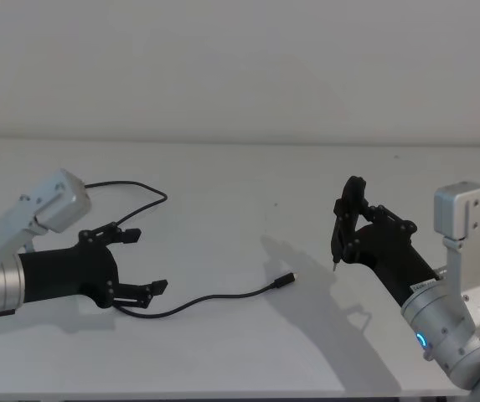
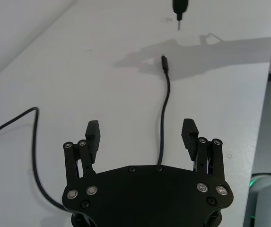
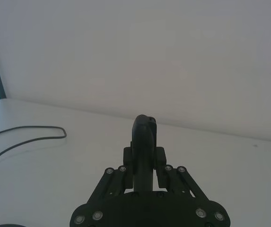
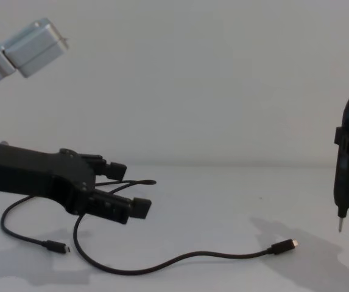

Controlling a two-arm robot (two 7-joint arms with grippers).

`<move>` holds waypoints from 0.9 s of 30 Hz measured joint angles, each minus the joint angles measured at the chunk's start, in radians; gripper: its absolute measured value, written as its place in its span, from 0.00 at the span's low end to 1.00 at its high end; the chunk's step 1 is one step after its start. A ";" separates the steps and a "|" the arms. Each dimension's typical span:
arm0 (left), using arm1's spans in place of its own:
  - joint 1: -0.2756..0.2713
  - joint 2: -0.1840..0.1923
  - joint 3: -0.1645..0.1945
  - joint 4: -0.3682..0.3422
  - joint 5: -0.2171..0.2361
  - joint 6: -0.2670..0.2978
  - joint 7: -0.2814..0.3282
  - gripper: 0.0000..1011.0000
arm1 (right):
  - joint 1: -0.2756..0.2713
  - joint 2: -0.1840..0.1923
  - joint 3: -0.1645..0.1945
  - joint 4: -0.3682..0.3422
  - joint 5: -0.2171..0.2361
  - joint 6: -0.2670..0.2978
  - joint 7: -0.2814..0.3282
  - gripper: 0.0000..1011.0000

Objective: Pick up the data cable with the one hand.

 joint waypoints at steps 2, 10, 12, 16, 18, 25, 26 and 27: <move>-0.014 -0.005 0.015 0.012 0.005 -0.002 -0.016 0.99 | 0.000 0.000 0.000 0.000 0.000 0.000 0.000 0.27; -0.052 -0.026 0.059 0.056 0.025 -0.003 -0.049 0.99 | 0.000 0.000 0.000 0.000 0.000 0.000 0.000 0.27; -0.061 -0.033 0.070 0.069 0.031 -0.003 -0.053 0.99 | 0.000 0.000 0.000 0.000 0.000 0.000 0.000 0.27; -0.079 -0.052 0.092 0.095 0.042 0.002 -0.057 0.99 | 0.000 0.000 0.000 0.000 0.000 0.000 0.000 0.27; -0.085 -0.058 0.099 0.104 0.045 0.006 -0.057 0.99 | 0.000 0.000 0.000 0.000 0.000 0.000 0.000 0.27; -0.112 -0.092 0.126 0.145 0.054 0.028 -0.057 0.99 | 0.000 0.000 0.000 0.000 0.000 0.000 0.000 0.27; -0.115 -0.095 0.129 0.149 0.055 0.030 -0.056 0.99 | 0.000 0.000 0.000 0.000 0.000 0.000 0.000 0.27; -0.121 -0.104 0.135 0.159 0.056 0.034 -0.056 0.99 | 0.000 0.000 0.000 0.000 0.000 0.000 0.000 0.27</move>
